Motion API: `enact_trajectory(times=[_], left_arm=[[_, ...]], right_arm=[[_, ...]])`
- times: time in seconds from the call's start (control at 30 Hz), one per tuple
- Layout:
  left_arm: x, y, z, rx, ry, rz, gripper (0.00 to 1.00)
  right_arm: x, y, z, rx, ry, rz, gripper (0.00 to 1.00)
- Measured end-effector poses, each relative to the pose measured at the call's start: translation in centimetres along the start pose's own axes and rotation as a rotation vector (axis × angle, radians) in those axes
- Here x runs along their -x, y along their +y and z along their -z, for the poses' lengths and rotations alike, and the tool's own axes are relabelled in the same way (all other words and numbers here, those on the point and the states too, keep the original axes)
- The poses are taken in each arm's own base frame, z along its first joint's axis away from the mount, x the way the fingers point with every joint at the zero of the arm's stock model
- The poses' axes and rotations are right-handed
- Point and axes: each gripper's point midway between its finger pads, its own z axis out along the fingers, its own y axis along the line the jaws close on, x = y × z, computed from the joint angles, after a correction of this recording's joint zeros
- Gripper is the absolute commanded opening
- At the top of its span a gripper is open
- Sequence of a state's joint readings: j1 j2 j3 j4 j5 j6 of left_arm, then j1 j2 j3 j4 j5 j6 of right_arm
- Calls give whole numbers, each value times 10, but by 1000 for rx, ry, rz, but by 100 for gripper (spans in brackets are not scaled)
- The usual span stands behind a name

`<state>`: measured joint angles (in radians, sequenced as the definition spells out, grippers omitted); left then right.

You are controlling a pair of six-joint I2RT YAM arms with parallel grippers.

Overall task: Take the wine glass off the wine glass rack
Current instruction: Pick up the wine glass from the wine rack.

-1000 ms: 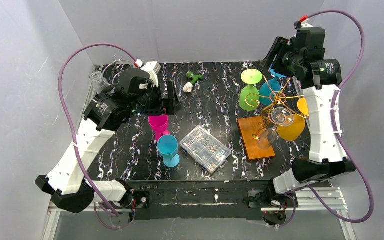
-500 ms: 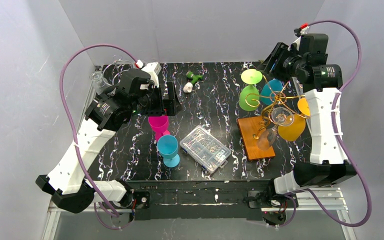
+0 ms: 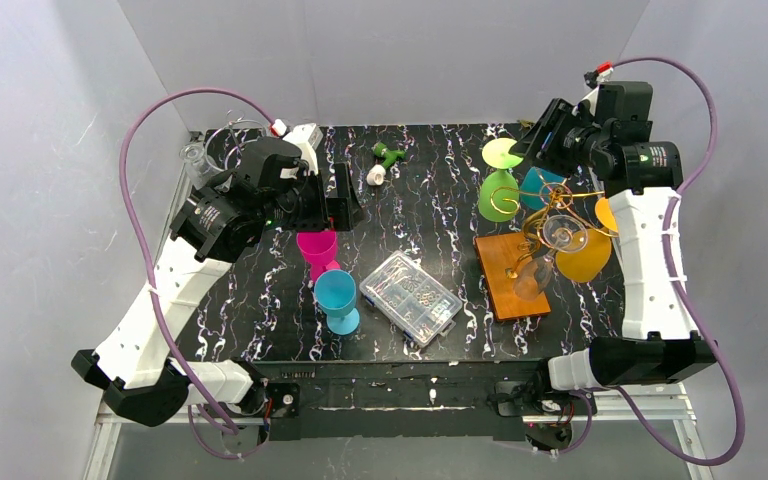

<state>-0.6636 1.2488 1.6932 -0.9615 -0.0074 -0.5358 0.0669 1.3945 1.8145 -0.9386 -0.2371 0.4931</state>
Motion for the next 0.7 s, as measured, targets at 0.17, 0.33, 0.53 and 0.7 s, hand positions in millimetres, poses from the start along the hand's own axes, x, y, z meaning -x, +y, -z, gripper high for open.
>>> enact_trajectory(times=[0.17,0.33,0.53,0.7], left_arm=[[2,-1,0,-5,-9,0,99],[3,-1,-1,-6,-11,0,99],[1,0,-2,-3,-8,0,99],[1,0,-2,-1,-9,0,99]], right_arm=[[-5,-4,-4,-6,14,-18,55],[-2,-2,-5,-1,2,-33,53],[-2,-3,-9,-1,-5,-51,48],[-2,-4,-11,-7,-7,-54,45]])
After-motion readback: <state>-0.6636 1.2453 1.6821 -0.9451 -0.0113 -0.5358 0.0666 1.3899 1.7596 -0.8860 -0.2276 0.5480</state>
